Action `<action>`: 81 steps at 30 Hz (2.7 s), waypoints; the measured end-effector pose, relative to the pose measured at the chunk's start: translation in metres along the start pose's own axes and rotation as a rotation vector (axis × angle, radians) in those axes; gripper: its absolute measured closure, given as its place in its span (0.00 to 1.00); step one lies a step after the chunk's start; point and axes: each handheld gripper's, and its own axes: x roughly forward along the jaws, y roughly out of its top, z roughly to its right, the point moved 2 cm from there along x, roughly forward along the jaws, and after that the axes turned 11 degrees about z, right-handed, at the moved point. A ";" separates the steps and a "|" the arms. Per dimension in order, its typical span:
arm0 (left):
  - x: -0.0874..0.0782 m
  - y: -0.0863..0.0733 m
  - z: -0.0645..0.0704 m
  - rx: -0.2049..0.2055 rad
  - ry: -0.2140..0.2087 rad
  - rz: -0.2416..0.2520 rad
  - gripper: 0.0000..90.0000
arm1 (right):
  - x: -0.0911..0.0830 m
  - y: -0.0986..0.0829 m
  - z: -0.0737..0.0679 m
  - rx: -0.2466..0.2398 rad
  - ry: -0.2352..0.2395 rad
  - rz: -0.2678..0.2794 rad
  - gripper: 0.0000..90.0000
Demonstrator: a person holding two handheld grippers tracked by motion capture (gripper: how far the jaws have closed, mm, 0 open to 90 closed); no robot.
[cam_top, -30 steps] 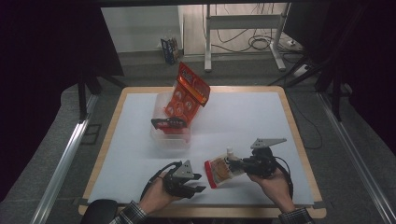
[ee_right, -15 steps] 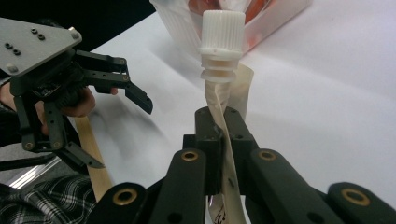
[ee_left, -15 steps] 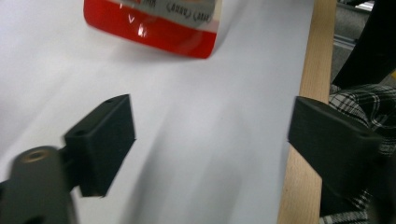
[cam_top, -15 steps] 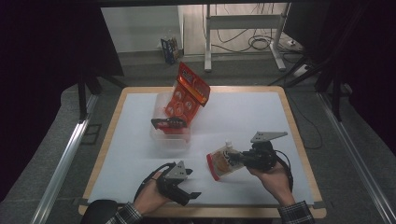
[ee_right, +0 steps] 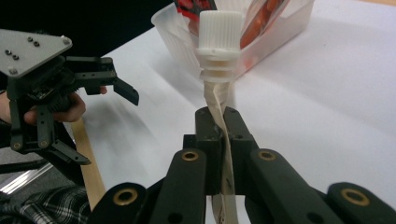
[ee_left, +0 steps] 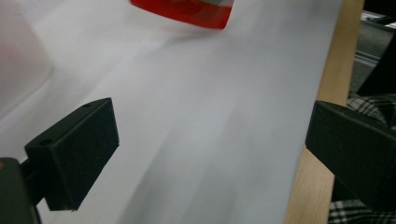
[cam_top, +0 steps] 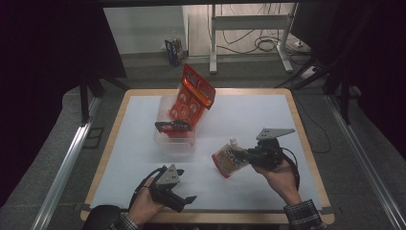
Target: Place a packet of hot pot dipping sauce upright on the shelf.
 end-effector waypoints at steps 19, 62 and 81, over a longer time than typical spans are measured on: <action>-0.018 -0.010 -0.008 -0.008 0.093 0.015 0.01 | 0.013 0.021 0.004 -0.014 0.005 0.024 0.97; -0.024 -0.013 -0.015 0.007 0.151 -0.005 0.00 | 0.069 0.073 -0.002 -0.069 0.104 0.063 0.97; -0.025 -0.014 -0.017 0.007 0.159 -0.007 0.00 | 0.113 0.096 -0.019 -0.149 0.147 0.031 0.97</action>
